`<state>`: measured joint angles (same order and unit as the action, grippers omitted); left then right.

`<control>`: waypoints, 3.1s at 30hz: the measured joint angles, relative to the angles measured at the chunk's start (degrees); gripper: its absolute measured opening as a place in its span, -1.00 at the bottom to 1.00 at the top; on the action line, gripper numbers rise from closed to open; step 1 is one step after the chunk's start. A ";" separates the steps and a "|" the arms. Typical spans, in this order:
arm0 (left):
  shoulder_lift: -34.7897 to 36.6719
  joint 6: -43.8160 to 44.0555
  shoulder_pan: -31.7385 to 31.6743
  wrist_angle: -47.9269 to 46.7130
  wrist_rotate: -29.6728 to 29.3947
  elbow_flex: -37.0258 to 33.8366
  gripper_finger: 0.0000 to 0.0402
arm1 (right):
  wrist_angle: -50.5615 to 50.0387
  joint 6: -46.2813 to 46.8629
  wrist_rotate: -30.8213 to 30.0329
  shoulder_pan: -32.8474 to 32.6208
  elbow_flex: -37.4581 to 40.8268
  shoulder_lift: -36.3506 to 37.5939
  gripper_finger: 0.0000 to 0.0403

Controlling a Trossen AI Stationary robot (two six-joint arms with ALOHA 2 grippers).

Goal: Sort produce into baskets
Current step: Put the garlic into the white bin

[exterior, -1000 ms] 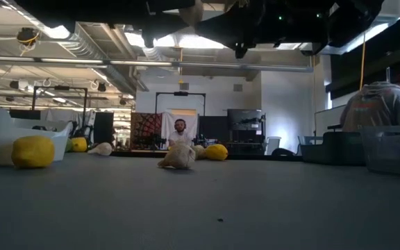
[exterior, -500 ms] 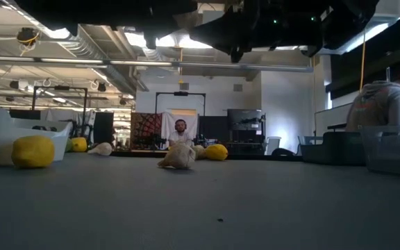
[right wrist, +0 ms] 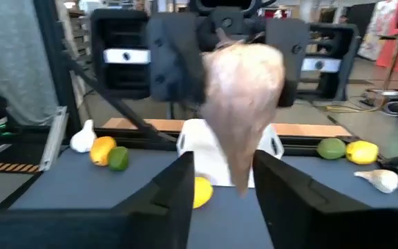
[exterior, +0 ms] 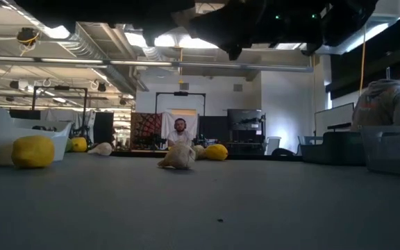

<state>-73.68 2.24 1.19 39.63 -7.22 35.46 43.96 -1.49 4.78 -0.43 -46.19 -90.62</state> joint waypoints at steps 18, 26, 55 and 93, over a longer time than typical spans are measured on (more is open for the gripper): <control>25.07 12.45 -0.04 -43.14 -6.72 0.02 -0.21 | -38.82 5.58 0.08 -0.02 0.01 7.57 -0.10; 32.47 22.04 -0.11 -65.09 -10.31 0.02 -0.21 | -44.37 7.56 -7.63 0.00 0.07 7.49 -0.10; 26.71 51.41 -0.17 -100.62 -20.66 -0.37 -0.21 | -44.00 7.67 -10.66 0.00 0.07 7.49 -0.10; 10.52 49.62 -4.68 -93.99 -15.98 -8.74 -0.19 | -44.00 8.76 -10.60 0.00 0.07 7.49 -0.10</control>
<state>-63.16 51.86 -3.49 -54.36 -23.20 26.72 -0.03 7.27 -5.82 -0.43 -46.13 -83.13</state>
